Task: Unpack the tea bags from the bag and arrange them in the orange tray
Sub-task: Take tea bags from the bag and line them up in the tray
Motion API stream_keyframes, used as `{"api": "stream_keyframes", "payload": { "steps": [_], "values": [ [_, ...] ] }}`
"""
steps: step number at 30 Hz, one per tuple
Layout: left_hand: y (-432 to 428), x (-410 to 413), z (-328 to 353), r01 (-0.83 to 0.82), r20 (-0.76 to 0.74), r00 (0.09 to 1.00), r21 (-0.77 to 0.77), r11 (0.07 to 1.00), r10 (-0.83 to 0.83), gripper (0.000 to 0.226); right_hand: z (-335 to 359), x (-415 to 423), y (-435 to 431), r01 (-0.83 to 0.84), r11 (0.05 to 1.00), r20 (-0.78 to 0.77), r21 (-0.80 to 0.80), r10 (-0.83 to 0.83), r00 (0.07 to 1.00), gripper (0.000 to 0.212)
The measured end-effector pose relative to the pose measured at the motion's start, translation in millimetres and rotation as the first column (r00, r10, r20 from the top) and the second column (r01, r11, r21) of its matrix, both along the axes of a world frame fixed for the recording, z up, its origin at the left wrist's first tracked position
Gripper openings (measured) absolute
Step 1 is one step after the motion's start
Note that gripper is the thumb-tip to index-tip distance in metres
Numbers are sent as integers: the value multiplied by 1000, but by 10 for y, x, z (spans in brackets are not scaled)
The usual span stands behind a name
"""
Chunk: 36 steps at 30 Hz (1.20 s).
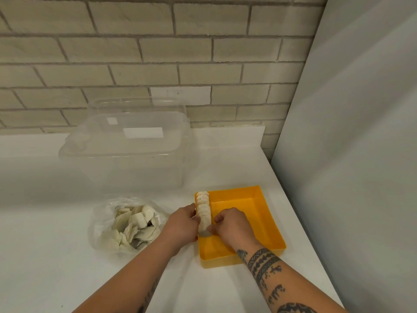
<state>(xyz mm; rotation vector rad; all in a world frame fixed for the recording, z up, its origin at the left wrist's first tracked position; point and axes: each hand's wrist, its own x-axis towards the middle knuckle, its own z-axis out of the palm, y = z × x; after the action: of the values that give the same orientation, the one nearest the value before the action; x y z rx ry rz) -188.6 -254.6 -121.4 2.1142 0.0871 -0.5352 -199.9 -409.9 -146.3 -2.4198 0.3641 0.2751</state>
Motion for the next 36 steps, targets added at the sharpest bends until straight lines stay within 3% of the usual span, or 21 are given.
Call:
{"api": "stream_keyframes", "payload": {
  "steps": [9, 13, 16, 23, 31, 36],
  "values": [
    [-10, -20, 109, 39, 88, 995, 105, 994, -49, 39, 159, -52, -62, 89, 996, 69, 29, -90, 994, 32],
    [204, 11, 394, -130, 203, 965, -173, 976, 165, 27, 398, -191, 124, 94, 975, 278, 200, -148, 949, 9],
    [579, 82, 662, -218, 214, 927, -358, 908, 308, 17, 547, -313, 474, 17, 946, 334, 324, -131, 933, 12],
    [1461, 46, 695, -337, 73, 914, -410, 848, 399, 17, 501, -226, 1262, -107, 957, 159, 270, 65, 985, 9],
    [1743, -37, 284, -370, 44, 902, -435, 820, 430, 17, 399, 13, 1695, 46, 986, 43, 158, -54, 998, 26],
    [1788, -52, 233, -364, 45, 901, -464, 807, 432, 17, 376, 34, 1870, 19, 991, 96, 129, -31, 995, 16]
  ]
}}
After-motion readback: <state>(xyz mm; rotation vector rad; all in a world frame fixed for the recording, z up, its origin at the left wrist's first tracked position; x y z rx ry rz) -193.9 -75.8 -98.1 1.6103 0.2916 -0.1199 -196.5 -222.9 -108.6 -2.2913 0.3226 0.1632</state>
